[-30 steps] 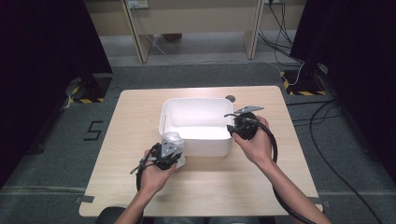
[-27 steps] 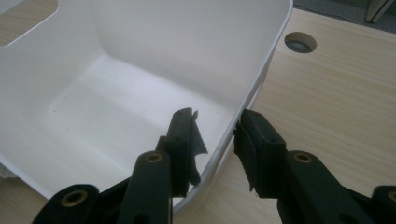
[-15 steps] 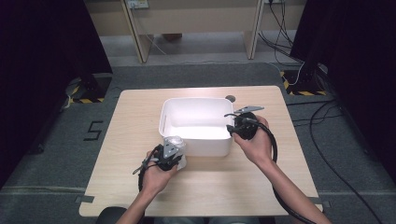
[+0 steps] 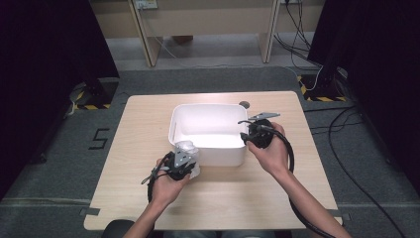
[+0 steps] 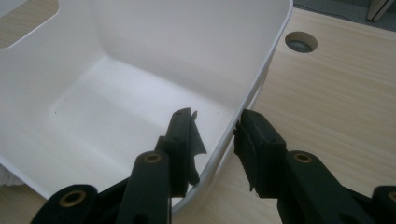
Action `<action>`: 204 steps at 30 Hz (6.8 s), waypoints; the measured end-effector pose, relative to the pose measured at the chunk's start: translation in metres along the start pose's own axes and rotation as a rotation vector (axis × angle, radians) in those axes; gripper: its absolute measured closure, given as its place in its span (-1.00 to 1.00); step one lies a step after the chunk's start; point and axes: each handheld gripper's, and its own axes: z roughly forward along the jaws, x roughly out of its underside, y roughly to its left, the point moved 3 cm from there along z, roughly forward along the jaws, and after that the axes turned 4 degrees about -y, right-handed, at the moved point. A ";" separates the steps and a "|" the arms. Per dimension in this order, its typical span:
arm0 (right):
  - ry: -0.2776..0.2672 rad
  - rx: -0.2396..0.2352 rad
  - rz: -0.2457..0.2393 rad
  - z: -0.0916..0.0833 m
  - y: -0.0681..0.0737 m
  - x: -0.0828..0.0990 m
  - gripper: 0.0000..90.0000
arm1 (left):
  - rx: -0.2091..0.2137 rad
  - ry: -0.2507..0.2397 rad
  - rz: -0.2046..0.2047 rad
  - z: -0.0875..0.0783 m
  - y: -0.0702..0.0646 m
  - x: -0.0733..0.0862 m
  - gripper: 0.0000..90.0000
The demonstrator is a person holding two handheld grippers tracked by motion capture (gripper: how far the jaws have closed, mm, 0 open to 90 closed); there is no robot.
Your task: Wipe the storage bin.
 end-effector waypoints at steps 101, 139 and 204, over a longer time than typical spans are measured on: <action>-0.011 -0.004 -0.004 0.002 0.003 -0.001 0.41 | 0.023 -0.028 0.040 0.010 -0.011 -0.016 0.81; -0.014 -0.007 -0.005 0.003 0.003 -0.001 0.39 | 0.038 -0.019 0.051 0.019 -0.018 -0.018 0.81; -0.017 -0.008 0.009 0.004 0.003 -0.001 0.36 | 0.064 0.025 0.045 0.040 -0.029 -0.014 0.81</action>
